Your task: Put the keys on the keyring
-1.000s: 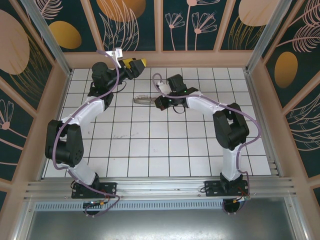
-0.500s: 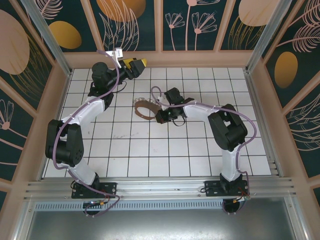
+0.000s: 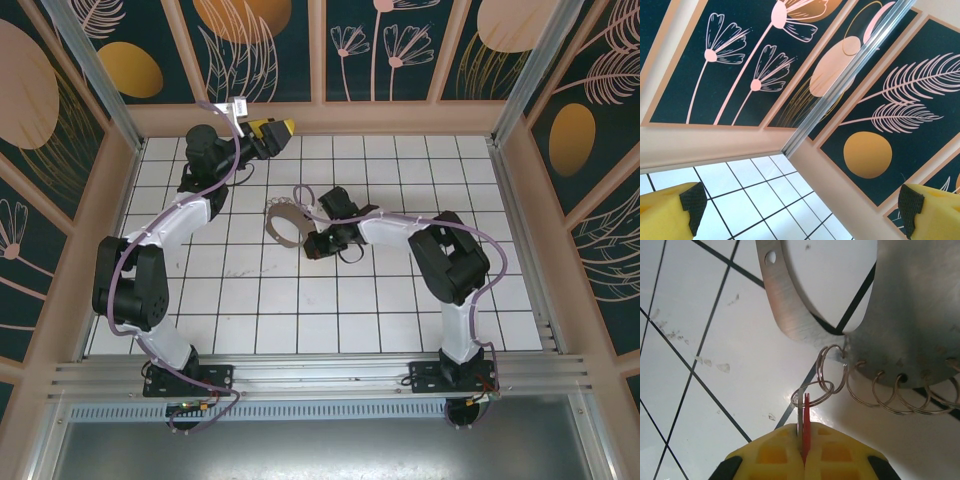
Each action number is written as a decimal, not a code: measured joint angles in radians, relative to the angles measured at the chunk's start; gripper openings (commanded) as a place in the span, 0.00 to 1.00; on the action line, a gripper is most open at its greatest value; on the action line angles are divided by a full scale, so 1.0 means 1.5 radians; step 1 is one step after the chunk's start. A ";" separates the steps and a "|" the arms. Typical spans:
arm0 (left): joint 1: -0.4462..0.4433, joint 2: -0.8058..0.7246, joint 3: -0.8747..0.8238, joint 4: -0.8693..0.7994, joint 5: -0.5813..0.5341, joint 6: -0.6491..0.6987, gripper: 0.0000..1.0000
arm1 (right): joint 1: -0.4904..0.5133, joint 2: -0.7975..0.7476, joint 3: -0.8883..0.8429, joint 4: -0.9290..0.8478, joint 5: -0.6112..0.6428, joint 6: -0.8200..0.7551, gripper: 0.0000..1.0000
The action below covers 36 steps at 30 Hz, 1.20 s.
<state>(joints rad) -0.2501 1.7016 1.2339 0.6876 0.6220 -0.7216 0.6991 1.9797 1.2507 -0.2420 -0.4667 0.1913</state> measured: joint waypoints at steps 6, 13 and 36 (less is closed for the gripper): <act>0.000 0.009 0.007 0.005 0.004 -0.006 0.99 | 0.027 0.001 -0.006 0.001 -0.004 0.010 0.29; 0.000 0.016 0.009 0.005 0.005 -0.011 0.99 | 0.051 -0.032 -0.031 0.007 -0.023 0.021 0.44; 0.000 -0.157 -0.087 -0.054 -0.061 0.083 0.99 | -0.215 -0.393 -0.088 -0.023 0.054 -0.007 0.97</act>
<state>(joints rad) -0.2504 1.4666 1.1027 0.6067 0.5312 -0.5964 0.3763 1.3907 1.1187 -0.2771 -0.3851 0.1810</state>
